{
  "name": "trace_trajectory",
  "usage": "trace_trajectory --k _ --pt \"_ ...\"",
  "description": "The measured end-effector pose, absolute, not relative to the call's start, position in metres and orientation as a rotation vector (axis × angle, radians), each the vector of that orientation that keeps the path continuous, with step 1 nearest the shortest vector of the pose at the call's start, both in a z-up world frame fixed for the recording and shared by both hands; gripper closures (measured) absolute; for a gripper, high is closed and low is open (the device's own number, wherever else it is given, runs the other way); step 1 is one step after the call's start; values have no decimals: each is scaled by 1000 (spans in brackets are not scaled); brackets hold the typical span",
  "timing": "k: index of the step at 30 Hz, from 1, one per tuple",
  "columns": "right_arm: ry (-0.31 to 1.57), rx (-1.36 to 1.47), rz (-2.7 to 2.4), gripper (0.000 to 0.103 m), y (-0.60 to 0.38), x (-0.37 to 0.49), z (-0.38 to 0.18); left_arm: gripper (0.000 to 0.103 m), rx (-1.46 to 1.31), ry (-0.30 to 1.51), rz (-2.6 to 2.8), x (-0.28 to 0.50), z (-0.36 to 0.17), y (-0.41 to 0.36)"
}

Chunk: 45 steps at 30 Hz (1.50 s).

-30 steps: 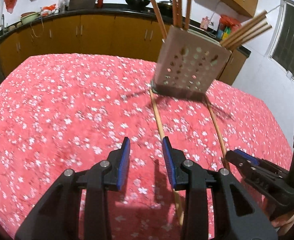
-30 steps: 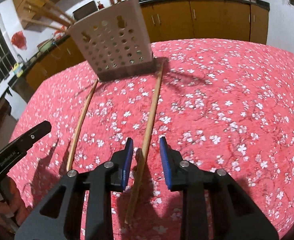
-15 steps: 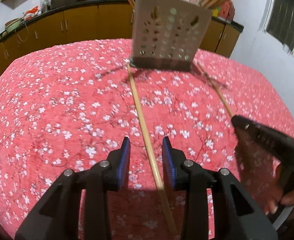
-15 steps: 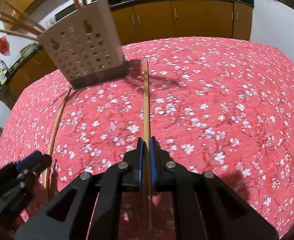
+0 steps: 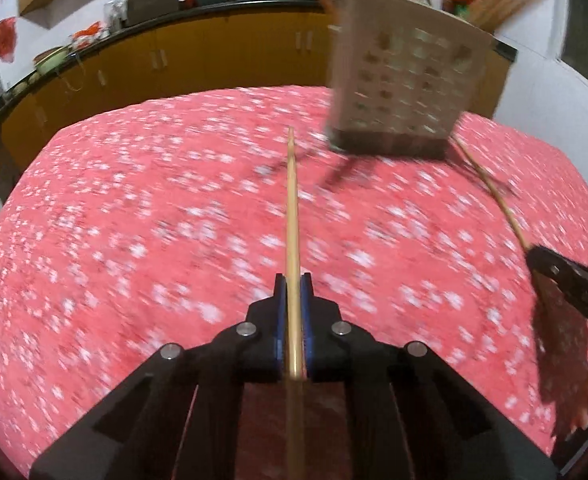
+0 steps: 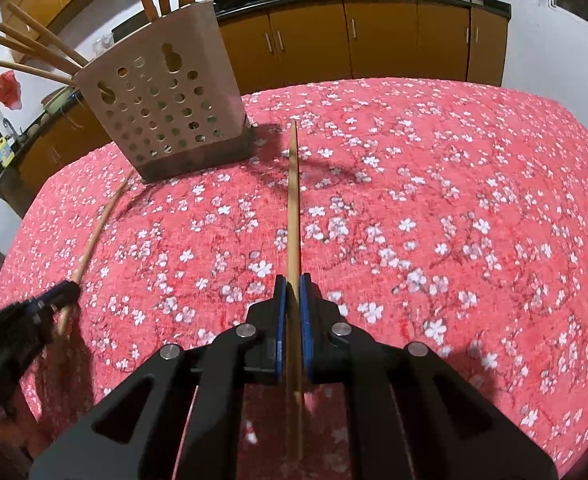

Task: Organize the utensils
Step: 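Close the right gripper on a chopstick while the left gripper grasps the last one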

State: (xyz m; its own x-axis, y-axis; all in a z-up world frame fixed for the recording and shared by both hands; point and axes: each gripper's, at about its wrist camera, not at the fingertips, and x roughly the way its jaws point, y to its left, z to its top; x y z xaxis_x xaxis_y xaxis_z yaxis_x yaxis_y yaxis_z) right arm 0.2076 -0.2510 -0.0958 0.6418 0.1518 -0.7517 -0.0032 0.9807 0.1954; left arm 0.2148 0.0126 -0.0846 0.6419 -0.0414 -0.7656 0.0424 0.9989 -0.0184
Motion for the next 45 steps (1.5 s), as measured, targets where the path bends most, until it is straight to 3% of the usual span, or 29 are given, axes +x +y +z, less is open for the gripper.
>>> trace_trajectory --k 12,45 --pt "852 119 26 95 -257 227 -99 93 -47 865 -25 244 -88 53" --pt "851 121 28 94 -257 226 -100 90 -66 867 -40 242 -87 51"
